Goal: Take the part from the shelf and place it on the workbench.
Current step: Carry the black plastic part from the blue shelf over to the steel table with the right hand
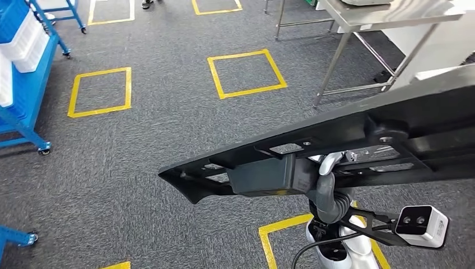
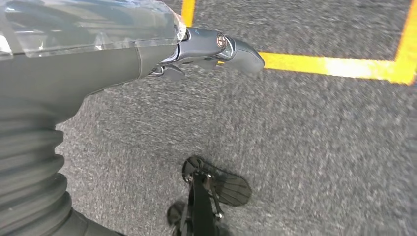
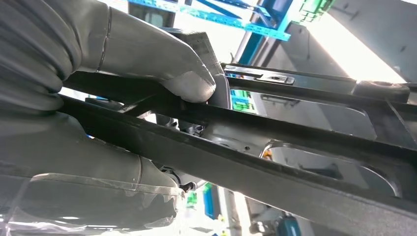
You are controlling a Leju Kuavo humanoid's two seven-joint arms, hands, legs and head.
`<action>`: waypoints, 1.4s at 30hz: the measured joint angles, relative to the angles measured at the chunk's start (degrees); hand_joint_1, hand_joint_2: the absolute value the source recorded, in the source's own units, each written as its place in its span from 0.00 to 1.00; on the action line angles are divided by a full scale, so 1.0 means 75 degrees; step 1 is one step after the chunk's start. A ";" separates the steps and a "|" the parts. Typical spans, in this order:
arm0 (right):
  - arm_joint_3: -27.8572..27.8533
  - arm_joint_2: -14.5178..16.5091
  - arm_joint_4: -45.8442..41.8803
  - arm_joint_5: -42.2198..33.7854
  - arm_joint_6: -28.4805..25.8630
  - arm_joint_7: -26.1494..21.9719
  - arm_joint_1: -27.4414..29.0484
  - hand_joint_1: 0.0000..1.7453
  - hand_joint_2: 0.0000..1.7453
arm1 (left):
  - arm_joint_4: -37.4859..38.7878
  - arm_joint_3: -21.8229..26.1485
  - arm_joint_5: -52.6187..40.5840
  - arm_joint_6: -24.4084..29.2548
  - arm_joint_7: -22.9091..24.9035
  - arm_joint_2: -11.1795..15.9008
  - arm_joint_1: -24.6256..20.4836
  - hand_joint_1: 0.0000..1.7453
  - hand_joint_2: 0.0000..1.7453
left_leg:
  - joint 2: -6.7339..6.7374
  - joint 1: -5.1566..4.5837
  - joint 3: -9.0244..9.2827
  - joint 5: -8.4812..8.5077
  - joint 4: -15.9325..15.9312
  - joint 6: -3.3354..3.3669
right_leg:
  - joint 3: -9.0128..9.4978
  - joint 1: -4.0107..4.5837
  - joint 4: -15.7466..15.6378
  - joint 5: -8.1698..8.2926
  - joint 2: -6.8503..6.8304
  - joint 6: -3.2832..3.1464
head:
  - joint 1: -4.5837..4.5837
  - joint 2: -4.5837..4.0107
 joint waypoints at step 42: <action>0.0211 -0.0015 0.0341 -0.0442 -0.0125 0.0105 -0.0540 1.00 1.00 | -0.0012 0.0151 -0.0006 -0.0103 -0.0227 0.0064 -0.0025 0.00 1.00 | -0.0482 0.0062 -0.0911 -0.1097 0.2153 -0.0359 | 0.0390 0.0063 -0.0848 0.0252 0.0498 -0.0368 | 0.0001 0.0000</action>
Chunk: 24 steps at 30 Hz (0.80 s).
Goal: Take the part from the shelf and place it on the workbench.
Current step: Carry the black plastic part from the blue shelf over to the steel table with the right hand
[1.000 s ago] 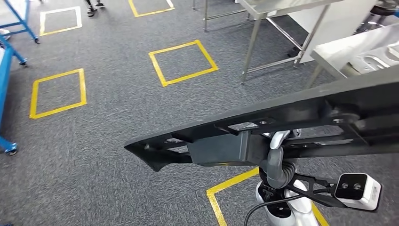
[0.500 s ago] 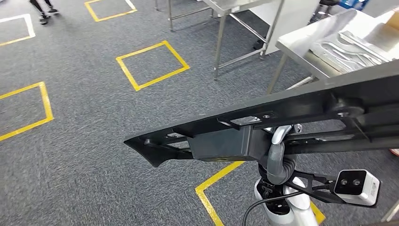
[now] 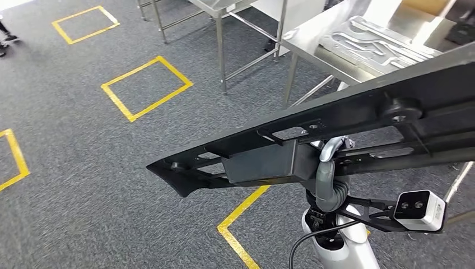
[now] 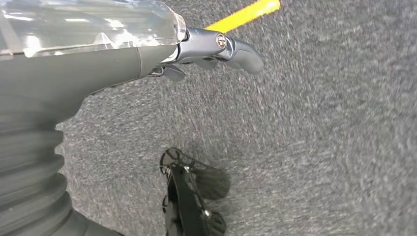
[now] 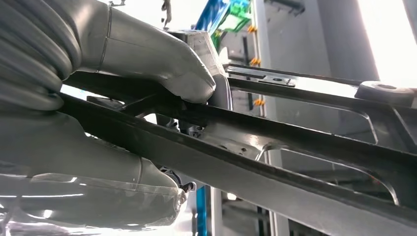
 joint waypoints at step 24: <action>-0.0084 0.0007 0.0308 -0.0116 0.0240 0.0094 -0.0020 1.00 1.00 | -0.0001 0.0044 0.0006 0.0061 0.0074 -0.0186 0.0002 0.00 1.00 | 0.0754 -0.0071 0.0934 0.1054 -0.2173 0.0151 | -0.0023 0.0001 0.0017 -0.0031 -0.0479 0.0209 | 0.0002 0.0000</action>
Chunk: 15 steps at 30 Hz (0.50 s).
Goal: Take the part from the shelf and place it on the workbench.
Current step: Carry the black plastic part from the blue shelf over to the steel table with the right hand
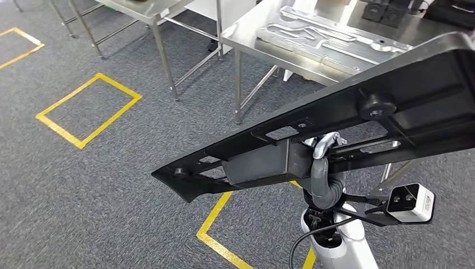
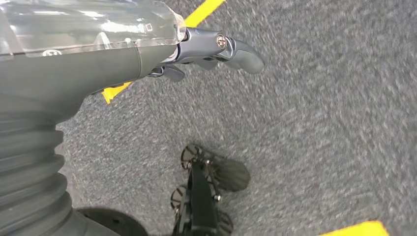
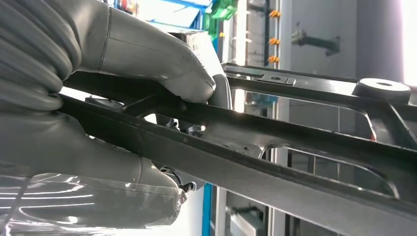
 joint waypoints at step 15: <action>-0.0004 0.0011 0.0012 0.0007 -0.0001 0.0026 0.0017 1.00 1.00 | 0.0001 0.0010 -0.0026 0.0004 0.0003 0.0007 0.0003 0.00 1.00 | -0.1346 0.0036 -0.0147 0.0137 0.0037 0.0110 | -0.0028 -0.0074 -0.0026 0.0090 0.1330 0.0072 | -0.0001 0.0000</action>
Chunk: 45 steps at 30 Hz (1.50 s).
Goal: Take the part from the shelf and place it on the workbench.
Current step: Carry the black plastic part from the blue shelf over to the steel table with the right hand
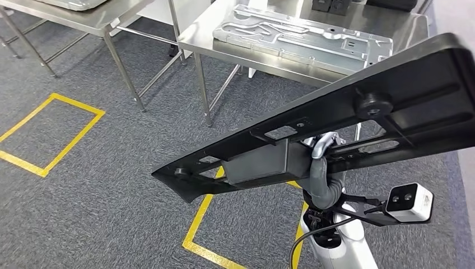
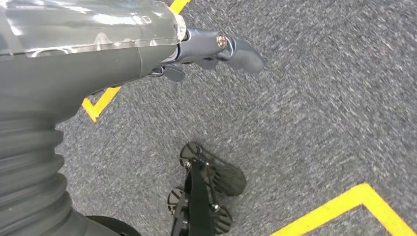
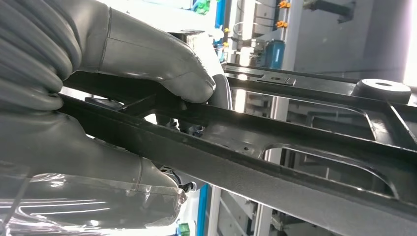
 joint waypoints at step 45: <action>0.0052 -0.0020 -0.0074 0.0644 -0.0664 -0.0270 0.0230 1.00 1.00 | -0.0003 0.0259 0.0020 -0.0621 -0.0503 0.0112 0.0007 0.00 1.00 | 0.0597 -0.0039 0.0003 -0.0066 0.0057 0.0045 | 0.0107 0.0073 0.0066 -0.0167 -0.1106 0.0015 | 0.0001 0.0000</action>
